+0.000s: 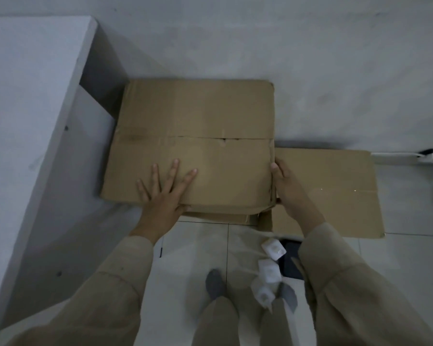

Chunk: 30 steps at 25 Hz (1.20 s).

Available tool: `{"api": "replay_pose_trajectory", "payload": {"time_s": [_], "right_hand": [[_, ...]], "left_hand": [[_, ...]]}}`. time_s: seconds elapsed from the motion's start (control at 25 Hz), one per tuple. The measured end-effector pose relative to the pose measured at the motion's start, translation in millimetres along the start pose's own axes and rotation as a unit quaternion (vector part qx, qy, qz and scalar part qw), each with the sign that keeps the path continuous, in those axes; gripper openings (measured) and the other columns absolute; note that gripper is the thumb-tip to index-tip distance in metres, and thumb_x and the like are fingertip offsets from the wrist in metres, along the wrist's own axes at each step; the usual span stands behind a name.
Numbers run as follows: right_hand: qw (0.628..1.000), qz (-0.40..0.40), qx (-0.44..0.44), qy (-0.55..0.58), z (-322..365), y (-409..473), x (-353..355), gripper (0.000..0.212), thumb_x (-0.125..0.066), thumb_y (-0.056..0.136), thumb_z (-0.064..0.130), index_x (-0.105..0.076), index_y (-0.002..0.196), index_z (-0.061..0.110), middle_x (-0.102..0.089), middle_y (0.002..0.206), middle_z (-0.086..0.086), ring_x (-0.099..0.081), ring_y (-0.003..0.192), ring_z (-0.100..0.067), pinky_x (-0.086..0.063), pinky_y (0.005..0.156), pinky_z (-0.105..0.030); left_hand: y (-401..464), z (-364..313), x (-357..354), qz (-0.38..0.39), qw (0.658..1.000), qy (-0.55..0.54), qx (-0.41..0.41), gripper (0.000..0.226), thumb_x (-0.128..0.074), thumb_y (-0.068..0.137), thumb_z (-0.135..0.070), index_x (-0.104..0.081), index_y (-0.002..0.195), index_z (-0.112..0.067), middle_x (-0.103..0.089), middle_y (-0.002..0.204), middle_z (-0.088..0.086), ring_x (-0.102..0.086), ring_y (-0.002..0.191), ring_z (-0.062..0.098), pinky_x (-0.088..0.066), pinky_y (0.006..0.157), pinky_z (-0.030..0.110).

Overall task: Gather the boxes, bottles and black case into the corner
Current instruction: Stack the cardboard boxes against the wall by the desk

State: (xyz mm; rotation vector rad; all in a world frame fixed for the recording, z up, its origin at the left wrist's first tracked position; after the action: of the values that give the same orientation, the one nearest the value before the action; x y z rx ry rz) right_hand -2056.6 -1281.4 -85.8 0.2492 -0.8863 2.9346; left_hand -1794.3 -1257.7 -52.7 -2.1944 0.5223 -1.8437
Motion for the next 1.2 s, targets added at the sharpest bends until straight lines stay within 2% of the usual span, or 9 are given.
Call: {"api": "replay_pose_trajectory", "payload": {"time_s": [0.16, 0.28, 0.36, 0.56, 0.64, 0.72, 0.8, 0.92, 1.2], "right_hand": [[1.0, -0.002, 0.005, 0.029, -19.4, -25.1, 2.9, 0.047, -0.034, 0.098, 0.038, -0.035, 0.141, 0.02, -0.046, 0.14, -0.005, -0.047, 0.125, -0.022, -0.045, 0.101, -0.044], [0.998, 0.027, -0.009, 0.064, -27.9, -40.3, 7.4, 0.04, -0.037, 0.098, 0.03, -0.042, 0.135, 0.015, -0.052, 0.124, -0.003, -0.056, 0.102, -0.011, -0.049, 0.077, -0.02], [0.998, 0.037, -0.02, 0.055, -37.9, -45.8, 12.7, 0.031, -0.037, 0.099, 0.022, -0.049, 0.126, 0.013, -0.056, 0.115, -0.004, -0.056, 0.092, -0.009, -0.048, 0.073, -0.016], [0.997, 0.012, -0.052, 0.052, -77.1, -58.4, 54.6, 0.025, -0.038, 0.098, 0.024, -0.054, 0.116, 0.017, -0.058, 0.115, -0.003, -0.057, 0.104, -0.021, -0.046, 0.076, -0.027], [0.995, -0.01, -0.074, 0.065, -97.5, -66.6, 88.7, 0.026, -0.039, 0.098, 0.024, -0.053, 0.118, 0.016, -0.057, 0.116, -0.004, -0.055, 0.105, -0.023, -0.045, 0.083, -0.033], [0.993, -0.032, -0.082, 0.08, -113.7, -73.0, 127.2, 0.023, -0.04, 0.098, 0.024, -0.054, 0.115, 0.018, -0.057, 0.115, -0.003, -0.055, 0.103, -0.023, -0.043, 0.086, -0.035], [0.989, -0.065, -0.092, 0.094, -130.9, -76.9, 172.6, 0.019, -0.041, 0.098, 0.022, -0.055, 0.11, 0.02, -0.058, 0.111, -0.002, -0.056, 0.103, -0.023, -0.043, 0.087, -0.036], [0.986, -0.098, -0.093, 0.092, -153.3, -74.2, 232.7, 0.018, -0.04, 0.097, 0.018, -0.055, 0.107, 0.02, -0.059, 0.11, -0.004, -0.055, 0.102, -0.023, -0.042, 0.084, -0.034], [0.985, -0.15, -0.066, -0.047, -203.4, -14.2, 332.4, 0.036, -0.046, 0.093, 0.004, -0.046, 0.129, 0.005, -0.049, 0.131, -0.011, -0.047, 0.117, -0.022, -0.035, 0.09, -0.024]], "left_hand": [[-7.2, -31.1, 4.7, -0.035, 0.987, -0.153, 0.023, 0.074, -0.056, 0.076, -0.02, -0.023, 0.14, -0.038, 0.01, 0.159, -0.008, 0.018, 0.145, 0.024, 0.015, 0.112, 0.056], [-7.5, -83.4, 3.5, -0.027, 0.976, -0.208, -0.056, 0.061, -0.043, 0.075, -0.027, -0.036, 0.135, -0.03, -0.007, 0.158, -0.007, 0.007, 0.146, 0.014, 0.012, 0.116, 0.046], [-7.5, -121.3, 1.5, -0.023, 0.966, -0.234, -0.11, 0.049, -0.045, 0.084, -0.02, -0.042, 0.133, -0.025, -0.022, 0.155, -0.004, -0.004, 0.145, 0.011, 0.002, 0.12, 0.044], [-17.0, -209.0, -15.5, 0.015, 0.928, -0.322, -0.187, 0.036, -0.043, 0.09, -0.005, -0.054, 0.119, -0.023, -0.043, 0.136, -0.011, -0.018, 0.132, -0.009, -0.021, 0.113, 0.022], [-20.1, -235.7, -29.0, 0.039, 0.921, -0.335, -0.194, 0.034, -0.042, 0.091, -0.004, -0.055, 0.116, -0.024, -0.042, 0.126, -0.02, -0.021, 0.115, -0.03, -0.025, 0.102, 0.005], [-18.4, -253.2, -42.3, 0.06, 0.917, -0.357, -0.169, 0.034, -0.042, 0.091, -0.002, -0.056, 0.114, -0.022, -0.042, 0.116, -0.024, -0.029, 0.1, -0.037, -0.026, 0.084, -0.009], [-11.2, -269.0, -57.6, 0.064, 0.917, -0.37, -0.132, 0.033, -0.041, 0.092, 0.0, -0.057, 0.113, -0.018, -0.047, 0.114, -0.015, -0.041, 0.104, -0.023, -0.028, 0.08, -0.008], [1.2, -290.8, -86.5, 0.065, 0.93, -0.355, -0.073, 0.03, -0.04, 0.093, -0.002, -0.057, 0.115, -0.013, -0.05, 0.111, -0.005, -0.052, 0.111, 0.017, -0.038, 0.083, 0.013], [60.0, -317.1, -167.1, 0.05, 0.955, -0.279, 0.083, 0.041, -0.048, 0.091, -0.01, -0.042, 0.131, -0.006, -0.039, 0.136, 0.016, -0.041, 0.123, 0.032, -0.038, 0.098, 0.034]]}}
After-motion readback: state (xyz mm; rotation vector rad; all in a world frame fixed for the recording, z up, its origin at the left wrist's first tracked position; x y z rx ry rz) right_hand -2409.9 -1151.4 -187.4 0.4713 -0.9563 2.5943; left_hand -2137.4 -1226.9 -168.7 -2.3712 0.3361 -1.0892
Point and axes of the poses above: each hand's wrist, its own y-axis towards the middle knuckle, its own x-axis out of the back of the hand, z = x × y, the point moved 8 cm from there along y, towards the middle knuckle
